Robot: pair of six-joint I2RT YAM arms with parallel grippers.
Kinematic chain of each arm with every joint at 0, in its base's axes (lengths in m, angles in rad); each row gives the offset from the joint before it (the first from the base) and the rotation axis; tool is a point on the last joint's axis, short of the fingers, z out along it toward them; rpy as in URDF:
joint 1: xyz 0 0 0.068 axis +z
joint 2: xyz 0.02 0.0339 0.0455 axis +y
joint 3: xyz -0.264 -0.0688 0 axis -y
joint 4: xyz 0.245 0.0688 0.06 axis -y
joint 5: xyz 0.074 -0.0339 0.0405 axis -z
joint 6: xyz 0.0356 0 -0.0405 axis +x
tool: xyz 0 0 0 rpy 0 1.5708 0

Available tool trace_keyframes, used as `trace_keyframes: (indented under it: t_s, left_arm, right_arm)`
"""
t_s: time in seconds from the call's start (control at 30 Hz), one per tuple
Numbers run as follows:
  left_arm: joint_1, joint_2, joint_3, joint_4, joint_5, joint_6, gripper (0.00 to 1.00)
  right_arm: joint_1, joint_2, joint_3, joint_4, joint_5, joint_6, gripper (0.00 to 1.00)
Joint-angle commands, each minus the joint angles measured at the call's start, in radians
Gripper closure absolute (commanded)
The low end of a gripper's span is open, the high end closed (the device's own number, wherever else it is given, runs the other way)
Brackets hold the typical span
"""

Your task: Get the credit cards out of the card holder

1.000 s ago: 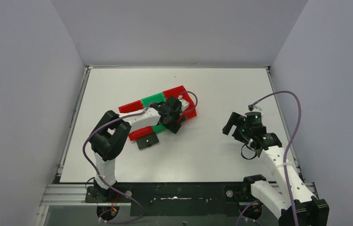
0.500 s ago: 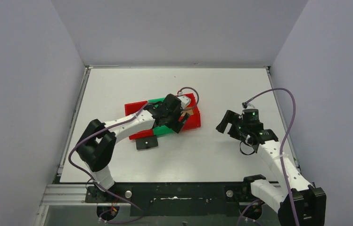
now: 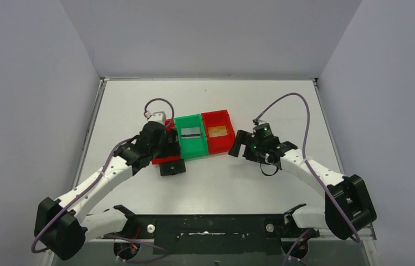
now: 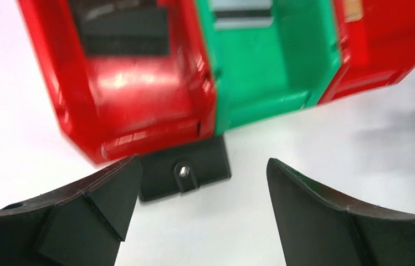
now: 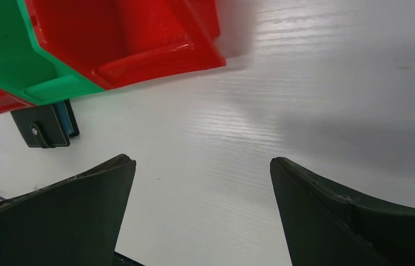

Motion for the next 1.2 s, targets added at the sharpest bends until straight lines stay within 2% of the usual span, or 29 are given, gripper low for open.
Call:
trace_keyframes:
  t_s: [0.0, 0.13, 0.2, 0.4, 0.53, 0.77, 0.87, 0.97, 1.17]
  left_arm:
    - [0.014, -0.164, -0.113, -0.135, 0.010, -0.221, 0.16]
    - [0.013, -0.299, -0.235, -0.174, 0.004, -0.365, 0.17]
    - [0.017, -0.340, -0.288, -0.140, 0.019, -0.430, 0.18]
    - [0.031, -0.279, -0.326, -0.089, -0.088, -0.532, 0.22]
    - [0.064, -0.220, -0.358, 0.000, -0.120, -0.537, 0.27]
    - [0.189, -0.159, -0.422, 0.202, 0.055, -0.418, 0.33]
    - [0.191, -0.152, -0.445, 0.268, 0.117, -0.392, 0.35]
    - [0.191, -0.154, -0.485, 0.339, 0.184, -0.376, 0.38]
    - [0.191, -0.172, -0.527, 0.371, 0.222, -0.356, 0.45]
  right_arm:
    - [0.148, 0.037, 0.045, 0.157, 0.119, 0.106, 0.01]
    - [0.277, 0.119, 0.076, 0.278, 0.126, 0.154, 0.04]
    - [0.338, 0.177, 0.107, 0.319, 0.134, 0.161, 0.06]
    - [0.410, 0.355, 0.227, 0.403, 0.081, 0.140, 0.18]
    - [0.428, 0.443, 0.269, 0.459, 0.038, 0.132, 0.27]
    - [0.456, 0.541, 0.319, 0.481, 0.019, 0.137, 0.40]
    - [0.464, 0.569, 0.321, 0.502, -0.013, 0.134, 0.47]
    - [0.472, 0.594, 0.333, 0.507, -0.047, 0.118, 0.48]
    - [0.480, 0.636, 0.355, 0.520, -0.119, 0.067, 0.54]
